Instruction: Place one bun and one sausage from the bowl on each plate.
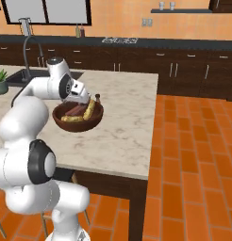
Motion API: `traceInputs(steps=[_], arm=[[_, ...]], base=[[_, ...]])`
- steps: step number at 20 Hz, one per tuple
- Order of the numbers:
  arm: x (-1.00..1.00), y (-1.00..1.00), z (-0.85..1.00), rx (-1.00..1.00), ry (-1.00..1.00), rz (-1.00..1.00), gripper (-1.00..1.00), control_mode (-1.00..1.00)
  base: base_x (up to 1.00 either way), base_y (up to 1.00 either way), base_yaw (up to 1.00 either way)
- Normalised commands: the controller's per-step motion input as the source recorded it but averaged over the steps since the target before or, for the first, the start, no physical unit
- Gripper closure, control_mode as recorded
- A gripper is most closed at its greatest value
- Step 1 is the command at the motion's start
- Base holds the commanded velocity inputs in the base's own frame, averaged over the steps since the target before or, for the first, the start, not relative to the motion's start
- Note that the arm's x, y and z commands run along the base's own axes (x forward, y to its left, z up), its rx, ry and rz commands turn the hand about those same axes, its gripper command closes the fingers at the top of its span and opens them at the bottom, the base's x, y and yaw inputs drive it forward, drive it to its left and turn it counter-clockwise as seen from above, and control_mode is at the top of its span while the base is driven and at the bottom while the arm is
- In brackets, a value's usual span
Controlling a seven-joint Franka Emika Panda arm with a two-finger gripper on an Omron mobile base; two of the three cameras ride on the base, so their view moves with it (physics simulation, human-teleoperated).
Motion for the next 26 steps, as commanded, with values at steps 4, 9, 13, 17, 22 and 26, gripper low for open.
traceInputs(steps=[4,9,13,17,22,26], arm=[[0.54,0.01,-0.51,0.0,0.02,0.0,-1.0,-1.0],[0.44,0.14,-0.21,0.0,0.01,0.0,-1.0,-1.0],[0.42,0.22,-0.1,-0.03,0.01,0.0,-1.0,-1.0],[0.46,0.12,-0.18,-0.01,0.04,0.0,-1.0,-1.0],[0.44,0.0,-0.31,0.0,0.03,0.0,-1.0,-1.0],[0.43,0.03,-0.35,0.0,0.0,0.0,-1.0,-1.0]], base=[[0.0,0.0,0.0],[0.0,0.0,0.0],[0.0,0.0,0.0],[0.0,0.0,0.0],[0.0,0.0,0.0],[0.0,0.0,0.0]])
